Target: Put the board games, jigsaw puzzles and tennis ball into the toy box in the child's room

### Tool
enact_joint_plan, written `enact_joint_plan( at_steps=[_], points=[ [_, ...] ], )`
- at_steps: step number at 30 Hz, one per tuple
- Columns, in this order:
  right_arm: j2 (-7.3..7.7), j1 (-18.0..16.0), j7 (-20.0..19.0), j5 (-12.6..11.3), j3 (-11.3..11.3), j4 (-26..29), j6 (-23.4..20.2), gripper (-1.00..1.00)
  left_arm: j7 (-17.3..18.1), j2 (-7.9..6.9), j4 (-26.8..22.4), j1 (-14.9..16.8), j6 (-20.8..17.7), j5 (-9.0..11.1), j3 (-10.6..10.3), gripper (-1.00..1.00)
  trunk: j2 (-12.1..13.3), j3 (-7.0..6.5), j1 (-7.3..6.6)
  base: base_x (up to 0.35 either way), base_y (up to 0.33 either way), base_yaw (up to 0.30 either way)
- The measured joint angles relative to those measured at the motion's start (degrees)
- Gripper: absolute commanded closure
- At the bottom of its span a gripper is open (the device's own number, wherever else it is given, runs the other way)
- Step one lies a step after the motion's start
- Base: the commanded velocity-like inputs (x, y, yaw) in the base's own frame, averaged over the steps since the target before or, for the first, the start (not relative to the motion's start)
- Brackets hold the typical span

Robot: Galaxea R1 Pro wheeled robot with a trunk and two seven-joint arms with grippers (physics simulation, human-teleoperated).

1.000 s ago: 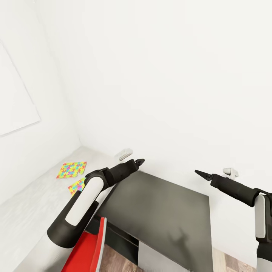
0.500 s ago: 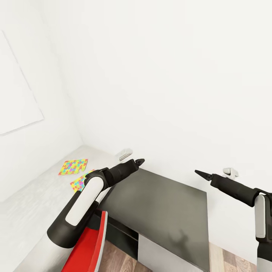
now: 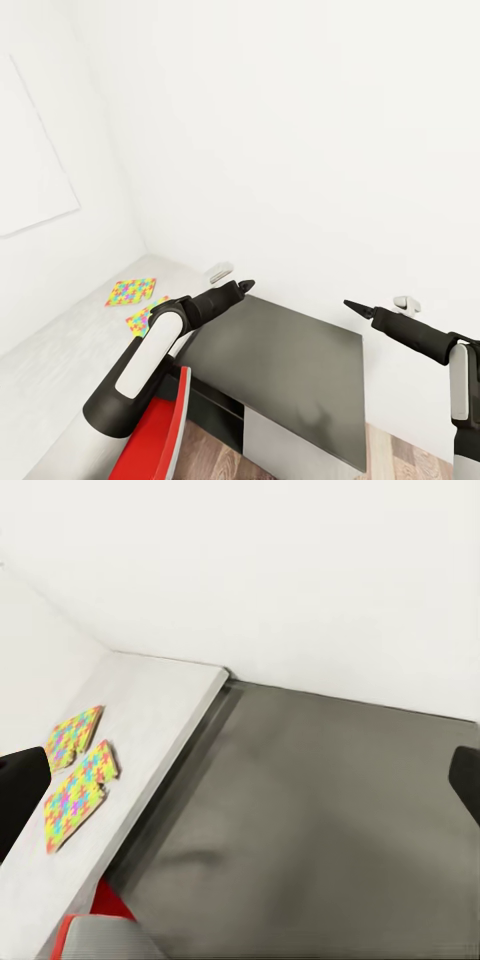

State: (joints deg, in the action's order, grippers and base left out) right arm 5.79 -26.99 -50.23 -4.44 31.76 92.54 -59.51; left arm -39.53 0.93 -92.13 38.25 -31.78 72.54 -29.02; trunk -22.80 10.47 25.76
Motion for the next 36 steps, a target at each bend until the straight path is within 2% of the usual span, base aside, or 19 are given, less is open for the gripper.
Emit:
enact_joint_plan(
  at_steps=[11,15,22,26,36],
  points=[
    [0.00,0.2,0.0,0.0,-0.1,0.0,0.0,-1.00,0.0,-0.03,0.0,0.0,0.1,0.0,0.0,-1.00,0.0,0.00,-0.01,-0.036,0.000,0.000],
    [-0.60,0.6,0.6,1.0,0.0,-0.4,0.0,-1.00,1.3,-1.10,0.0,-1.3,-0.1,0.2,1.3,-1.00,0.0,0.00,-0.01,0.000,0.000,0.000],
    [-0.60,0.6,0.6,1.0,0.0,-0.4,0.0,-1.00,2.0,-1.11,0.0,-3.4,-0.1,0.2,3.6,-1.00,0.0,0.00,-0.01,0.000,0.000,0.000],
    [-0.60,0.6,0.6,1.0,0.0,-0.4,0.0,-1.00,2.0,-1.11,0.0,-3.4,-0.1,0.2,4.9,-1.00,0.0,0.00,-0.01,0.000,0.000,0.000],
    [-0.60,0.6,0.6,1.0,0.0,-0.4,0.0,-1.00,2.0,-1.11,0.0,-3.4,-0.1,0.2,4.9,-1.00,0.0,0.00,-0.01,0.000,0.000,0.000]
  ],
)
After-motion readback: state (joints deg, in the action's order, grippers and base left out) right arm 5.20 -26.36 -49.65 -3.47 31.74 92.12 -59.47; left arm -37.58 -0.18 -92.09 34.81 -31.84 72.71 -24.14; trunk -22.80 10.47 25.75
